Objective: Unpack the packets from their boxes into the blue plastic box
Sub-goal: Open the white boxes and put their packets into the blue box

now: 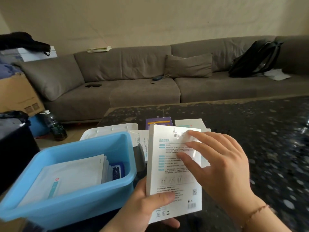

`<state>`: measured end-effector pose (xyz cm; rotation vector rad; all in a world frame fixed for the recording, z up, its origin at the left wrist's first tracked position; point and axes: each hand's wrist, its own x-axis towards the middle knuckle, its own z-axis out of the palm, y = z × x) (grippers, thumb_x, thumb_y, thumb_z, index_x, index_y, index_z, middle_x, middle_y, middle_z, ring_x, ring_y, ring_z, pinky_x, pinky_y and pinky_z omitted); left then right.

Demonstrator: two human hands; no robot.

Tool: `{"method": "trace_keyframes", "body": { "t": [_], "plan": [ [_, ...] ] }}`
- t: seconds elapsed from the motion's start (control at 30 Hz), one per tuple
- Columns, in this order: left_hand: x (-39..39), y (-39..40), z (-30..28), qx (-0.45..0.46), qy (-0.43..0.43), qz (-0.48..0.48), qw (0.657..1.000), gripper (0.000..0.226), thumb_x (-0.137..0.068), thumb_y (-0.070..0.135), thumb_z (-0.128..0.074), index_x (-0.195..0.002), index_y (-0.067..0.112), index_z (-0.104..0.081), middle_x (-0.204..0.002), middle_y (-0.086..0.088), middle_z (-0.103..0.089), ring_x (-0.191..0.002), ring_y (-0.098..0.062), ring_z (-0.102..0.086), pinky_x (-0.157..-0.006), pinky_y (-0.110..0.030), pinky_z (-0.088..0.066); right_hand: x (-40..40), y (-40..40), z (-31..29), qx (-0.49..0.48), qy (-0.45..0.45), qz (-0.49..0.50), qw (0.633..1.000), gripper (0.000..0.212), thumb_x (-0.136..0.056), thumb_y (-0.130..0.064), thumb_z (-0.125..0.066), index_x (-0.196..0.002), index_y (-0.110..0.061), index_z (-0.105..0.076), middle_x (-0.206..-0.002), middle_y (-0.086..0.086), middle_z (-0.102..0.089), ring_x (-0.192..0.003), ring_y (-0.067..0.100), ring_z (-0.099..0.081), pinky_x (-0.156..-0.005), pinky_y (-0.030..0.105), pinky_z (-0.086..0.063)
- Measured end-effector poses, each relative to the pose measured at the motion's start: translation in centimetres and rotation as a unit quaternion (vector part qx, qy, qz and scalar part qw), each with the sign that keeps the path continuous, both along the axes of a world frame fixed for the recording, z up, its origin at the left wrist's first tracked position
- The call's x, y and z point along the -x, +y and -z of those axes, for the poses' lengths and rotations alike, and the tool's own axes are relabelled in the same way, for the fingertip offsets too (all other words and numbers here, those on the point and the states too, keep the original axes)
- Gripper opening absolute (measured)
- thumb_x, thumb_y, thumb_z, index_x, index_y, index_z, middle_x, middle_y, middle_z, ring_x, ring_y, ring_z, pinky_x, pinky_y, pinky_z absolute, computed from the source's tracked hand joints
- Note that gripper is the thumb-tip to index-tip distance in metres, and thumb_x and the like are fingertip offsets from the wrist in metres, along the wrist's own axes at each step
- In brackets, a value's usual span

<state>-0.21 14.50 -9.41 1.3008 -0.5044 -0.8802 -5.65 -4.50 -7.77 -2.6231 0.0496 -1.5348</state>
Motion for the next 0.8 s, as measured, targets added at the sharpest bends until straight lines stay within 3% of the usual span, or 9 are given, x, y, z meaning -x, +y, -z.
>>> {"method": "trace_keyframes", "body": {
  "t": [0.1, 0.23, 0.57, 0.7, 0.8],
  "plan": [
    [0.4, 0.0, -0.1, -0.006, -0.029, -0.016, 0.999, 0.038, -0.074, 0.015, -0.070, -0.097, 0.045, -0.072, -0.105, 0.001, -0.074, -0.098, -0.023, -0.071, -0.073, -0.045, -0.060, 0.0, 0.1, 0.0, 0.003, -0.019, 0.000, 1.000, 0.029, -0.087, -0.046, -0.066, -0.085, -0.020, -0.078, -0.112, -0.003, -0.073, -0.094, 0.022, -0.071, -0.080, 0.042, -0.052],
    [0.9, -0.1, 0.0, -0.027, -0.051, -0.035, 0.998, 0.046, -0.076, 0.015, -0.069, -0.118, 0.032, -0.063, -0.110, 0.000, -0.073, -0.100, -0.024, -0.070, -0.076, -0.048, -0.059, 0.0, 0.0, 0.2, 0.010, -0.031, 0.005, 0.999, 0.023, -0.088, -0.040, -0.068, -0.085, -0.020, -0.078, -0.109, -0.001, -0.073, -0.094, 0.022, -0.072, -0.083, 0.046, -0.053],
    [1.5, -0.4, 0.0, -0.029, -0.046, -0.039, 0.998, 0.036, -0.076, 0.016, -0.070, -0.102, 0.041, -0.071, -0.108, -0.002, -0.074, -0.096, -0.027, -0.072, -0.071, -0.042, -0.059, 0.2, 0.4, 0.8, 0.053, -0.064, 0.029, 0.996, 0.013, -0.088, -0.024, -0.068, -0.087, -0.015, -0.077, -0.105, 0.001, -0.075, -0.088, 0.021, -0.074, -0.089, 0.048, -0.053],
    [1.4, -0.5, 0.1, -0.028, -0.036, -0.031, 0.998, 0.035, -0.075, 0.015, -0.069, -0.100, 0.039, -0.072, -0.107, -0.005, -0.074, -0.095, -0.029, -0.072, -0.069, -0.041, -0.058, 0.0, 0.8, 1.0, 0.013, -0.050, 0.020, 0.998, 0.015, -0.088, -0.021, -0.065, -0.093, -0.013, -0.077, -0.107, 0.000, -0.074, -0.090, 0.021, -0.073, -0.084, 0.039, -0.053],
    [1.3, -0.5, 0.1, -0.025, -0.028, -0.028, 0.999, 0.034, -0.073, 0.017, -0.069, -0.097, 0.041, -0.073, -0.106, -0.004, -0.075, -0.094, -0.027, -0.073, -0.070, -0.042, -0.059, -0.3, 1.4, 1.3, -0.085, -0.037, -0.004, 0.996, 0.017, -0.085, -0.030, -0.070, -0.095, -0.018, -0.076, -0.114, -0.007, -0.070, -0.098, 0.017, -0.068, -0.082, 0.029, -0.051]
  ]
}}
